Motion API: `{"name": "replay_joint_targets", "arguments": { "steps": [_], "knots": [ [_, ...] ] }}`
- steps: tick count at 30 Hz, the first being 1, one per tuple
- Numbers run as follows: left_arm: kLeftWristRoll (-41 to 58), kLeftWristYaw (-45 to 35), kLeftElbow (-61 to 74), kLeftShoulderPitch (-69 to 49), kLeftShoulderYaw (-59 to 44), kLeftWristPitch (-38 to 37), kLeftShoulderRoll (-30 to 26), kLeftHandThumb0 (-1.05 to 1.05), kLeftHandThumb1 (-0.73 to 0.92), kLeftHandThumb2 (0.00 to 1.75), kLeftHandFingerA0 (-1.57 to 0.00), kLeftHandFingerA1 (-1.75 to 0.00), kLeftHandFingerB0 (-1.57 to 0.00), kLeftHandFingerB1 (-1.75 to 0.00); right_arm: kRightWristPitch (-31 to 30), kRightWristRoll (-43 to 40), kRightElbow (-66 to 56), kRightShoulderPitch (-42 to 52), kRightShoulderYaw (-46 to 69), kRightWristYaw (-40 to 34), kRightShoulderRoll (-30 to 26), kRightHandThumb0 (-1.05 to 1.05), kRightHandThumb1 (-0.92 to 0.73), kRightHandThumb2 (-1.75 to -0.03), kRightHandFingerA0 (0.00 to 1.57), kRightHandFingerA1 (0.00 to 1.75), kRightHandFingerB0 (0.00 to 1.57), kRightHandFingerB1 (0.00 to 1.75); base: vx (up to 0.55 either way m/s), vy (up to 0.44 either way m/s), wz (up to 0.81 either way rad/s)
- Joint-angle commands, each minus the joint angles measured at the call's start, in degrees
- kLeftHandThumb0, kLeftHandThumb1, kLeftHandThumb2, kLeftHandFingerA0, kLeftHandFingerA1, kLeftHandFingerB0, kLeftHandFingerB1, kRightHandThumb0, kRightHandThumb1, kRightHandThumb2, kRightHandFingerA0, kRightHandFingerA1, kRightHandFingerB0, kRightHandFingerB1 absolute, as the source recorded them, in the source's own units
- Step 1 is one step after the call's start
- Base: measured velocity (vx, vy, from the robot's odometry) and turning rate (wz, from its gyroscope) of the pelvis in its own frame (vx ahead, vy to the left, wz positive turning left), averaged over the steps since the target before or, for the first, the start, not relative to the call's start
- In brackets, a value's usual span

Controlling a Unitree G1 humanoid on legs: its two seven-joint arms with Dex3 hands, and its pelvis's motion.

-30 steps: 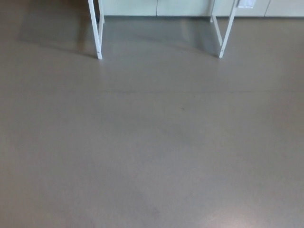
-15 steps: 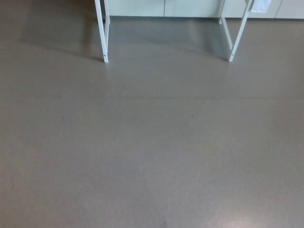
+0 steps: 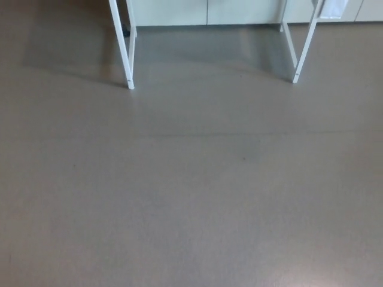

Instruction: The robot walks towards a desk on which a file tray is kept in the middle and a toilet paper roll is kept on its right. The robot uses its right hand to hook on finger in the gap of the roll and grabs it, lifts it and places it on the tray.

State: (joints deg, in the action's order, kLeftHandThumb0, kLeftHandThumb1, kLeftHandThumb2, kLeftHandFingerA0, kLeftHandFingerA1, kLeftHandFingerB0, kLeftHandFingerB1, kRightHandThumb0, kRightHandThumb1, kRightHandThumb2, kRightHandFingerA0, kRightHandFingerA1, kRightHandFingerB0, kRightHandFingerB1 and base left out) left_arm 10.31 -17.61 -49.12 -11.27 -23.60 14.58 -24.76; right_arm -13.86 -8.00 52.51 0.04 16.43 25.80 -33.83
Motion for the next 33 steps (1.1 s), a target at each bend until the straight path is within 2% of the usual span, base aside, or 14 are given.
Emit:
{"name": "replay_joint_targets", "arguments": {
  "steps": [1,13,14,15,16,17,19,20,22,25,26,27,28,33],
  "knots": [
    [-0.35,0.42,0.57,-0.31,0.42,-1.74,-1.26,-0.91,0.89,1.17,0.0,-0.08,0.0,-0.04,-2.86,-1.71,-3.45,0.76,1.62,-0.69,-0.18,-0.5,-0.53,-0.79,0.01,0.35,0.0,0.07,0.22,0.208,-0.47],
    [1.93,0.37,5.98,-2.1,-1.7,1.57,-0.47,-0.95,0.92,1.16,0.0,-0.05,0.0,0.0,-0.75,-1.59,-4.69,2.07,2.37,-2.44,1.3,-0.52,-0.5,-0.78,0.0,0.34,0.0,0.09,0.2,-0.007,0.09],
    [1.67,0.48,7.88,-2.89,-1.35,2.79,-0.55,-0.8,0.92,0.77,0.0,-0.09,0.0,0.0,-2.15,-1.64,-6.01,2.41,2.32,-2.18,1.21,-0.52,-0.53,-0.79,0.0,0.29,0.0,0.09,0.13,-0.215,0.19],
    [1.67,0.24,6.35,-2.58,-1.56,1.11,-0.47,-0.94,0.91,1.17,0.0,-0.06,0.0,-0.02,-3.2,-1.68,-5.47,1.68,2.32,-2.01,1.1,-0.51,-0.51,-0.78,0.0,0.36,0.0,0.07,0.28,-0.235,-0.22],
    [1.41,0.69,6.81,-2.65,-1.33,1.75,-0.54,-0.92,0.9,1.19,0.0,-0.09,0.0,-0.05,-2.65,-1.49,-5.28,1.71,2.2,-1.54,1.05,-0.46,-0.65,-0.59,0.0,0.29,0.0,0.04,0.25,-0.32,0.2],
    [0.94,1.26,7.35,-2.78,-0.95,2.45,-0.69,-0.93,0.91,1.19,0.0,-0.07,0.0,-0.04,-0.75,-0.66,-4.83,1.9,1.59,-1.49,0.95,-0.54,-0.54,-0.8,0.0,0.33,0.0,0.05,0.24,-0.286,0.34],
    [0.13,1.24,5.94,-2.36,-0.21,1.24,-1.03,-0.93,0.92,1.21,0.0,-0.07,0.0,-0.04,1.85,-1.13,-0.61,0.67,2.25,-0.78,0.92,-0.52,-0.49,-0.77,0.0,0.34,0.0,0.06,0.22,-0.232,-0.05],
    [-0.57,1.49,6.12,-2.47,0.56,1.15,-1.27,-0.91,0.91,1.2,0.0,-0.09,0.0,-0.05,1.73,0.14,0.09,0.17,1.28,-2.25,0.8,-0.57,-0.65,-0.59,0.29,0.48,0.0,0.07,0.15,-0.15,0.0],
    [0.74,1.14,5.94,-2.43,-0.1,1.2,-1.1,-0.85,0.81,1.04,0.0,-0.09,0.0,0.0,0.45,-1.12,-2.46,1.32,1.7,-0.7,0.6,-0.5,-0.51,-0.77,0.0,0.34,0.0,0.04,0.11,-0.116,-0.01],
    [0.97,0.71,7.17,-2.79,0.02,1.58,-1.29,-0.88,0.88,1.18,0.0,-0.12,0.0,-0.07,-2.17,-1.59,-6.71,2.83,2.25,-1.68,1.12,-0.49,-0.54,-0.79,0.01,0.34,0.0,0.08,0.1,-0.048,-0.05],
    [1.11,1.04,8.0,-3.19,-0.1,1.87,-1.1,-0.8,0.92,0.78,0.0,-0.09,0.0,0.0,-0.27,-0.98,-7.48,3.55,2.14,-2.86,1.73,-0.47,-0.63,-0.6,0.0,0.32,0.0,0.14,0.13,0.004,-0.03],
    [1.13,1.06,8.07,-3.23,-0.09,1.91,-1.1,-0.8,0.92,0.78,0.0,-0.09,0.0,0.0,-0.43,-1.01,-7.81,3.69,2.16,-2.92,1.77,-0.47,-0.63,-0.6,0.0,0.32,0.0,0.14,0.17,0.034,-0.01],
    [1.57,1.17,9.64,-3.99,-0.41,2.31,-0.71,-0.89,0.88,1.18,0.0,-0.11,0.0,-0.06,-3.07,-4.77,-3.92,1.5,5.2,-0.27,1.57,-0.45,-0.5,-0.75,0.0,0.18,0.0,0.05,0.19,0.038,-0.06],
    [1.3,2.0,8.47,-2.77,-0.36,3.74,-0.99,-0.91,0.91,1.2,0.0,-0.1,0.0,-0.06,-5.04,-1.42,-3.05,-0.65,3.09,-3.62,1.43,-0.52,-0.51,-0.75,0.06,0.45,0.01,0.1,0.29,0.13,-0.13]
  ]
}}
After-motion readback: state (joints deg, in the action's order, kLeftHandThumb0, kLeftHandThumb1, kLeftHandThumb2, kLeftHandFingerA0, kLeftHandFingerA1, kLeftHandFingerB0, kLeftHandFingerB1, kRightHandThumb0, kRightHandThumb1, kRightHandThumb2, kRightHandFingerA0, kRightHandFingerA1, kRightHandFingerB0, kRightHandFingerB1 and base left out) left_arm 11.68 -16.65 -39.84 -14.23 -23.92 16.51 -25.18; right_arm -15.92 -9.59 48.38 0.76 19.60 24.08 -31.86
